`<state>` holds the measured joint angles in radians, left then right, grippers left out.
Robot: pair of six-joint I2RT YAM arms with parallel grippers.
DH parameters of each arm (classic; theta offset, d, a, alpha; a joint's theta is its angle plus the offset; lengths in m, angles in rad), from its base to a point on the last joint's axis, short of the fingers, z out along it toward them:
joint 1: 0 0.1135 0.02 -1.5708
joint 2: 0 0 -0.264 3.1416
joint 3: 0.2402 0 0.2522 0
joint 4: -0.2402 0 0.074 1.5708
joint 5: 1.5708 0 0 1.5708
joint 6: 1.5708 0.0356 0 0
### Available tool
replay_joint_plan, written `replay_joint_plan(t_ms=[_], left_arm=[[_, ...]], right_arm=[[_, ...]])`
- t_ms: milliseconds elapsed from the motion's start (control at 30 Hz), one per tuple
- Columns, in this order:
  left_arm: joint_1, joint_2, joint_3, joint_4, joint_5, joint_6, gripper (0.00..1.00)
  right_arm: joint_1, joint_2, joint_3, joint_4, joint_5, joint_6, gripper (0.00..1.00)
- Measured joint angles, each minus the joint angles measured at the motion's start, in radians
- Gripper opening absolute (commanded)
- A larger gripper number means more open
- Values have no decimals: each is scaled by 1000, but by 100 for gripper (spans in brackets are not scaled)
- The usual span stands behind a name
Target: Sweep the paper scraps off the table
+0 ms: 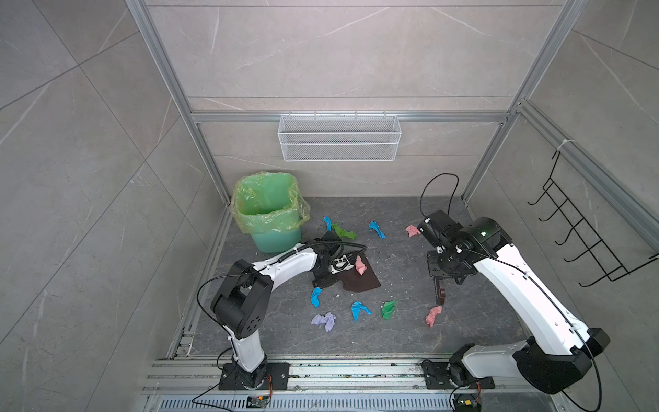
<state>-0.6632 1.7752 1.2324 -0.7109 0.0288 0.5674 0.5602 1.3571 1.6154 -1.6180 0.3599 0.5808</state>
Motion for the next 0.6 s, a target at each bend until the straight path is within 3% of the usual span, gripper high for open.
replay_joint_plan(t_ms=[367, 600], left_arm=[[0, 0, 8, -6, 0, 32, 0], [0, 0, 8, -7, 1, 37, 0]], right_arm=[[10, -26, -121, 0, 38, 152, 0], [20, -39, -258, 3, -2, 187, 0]])
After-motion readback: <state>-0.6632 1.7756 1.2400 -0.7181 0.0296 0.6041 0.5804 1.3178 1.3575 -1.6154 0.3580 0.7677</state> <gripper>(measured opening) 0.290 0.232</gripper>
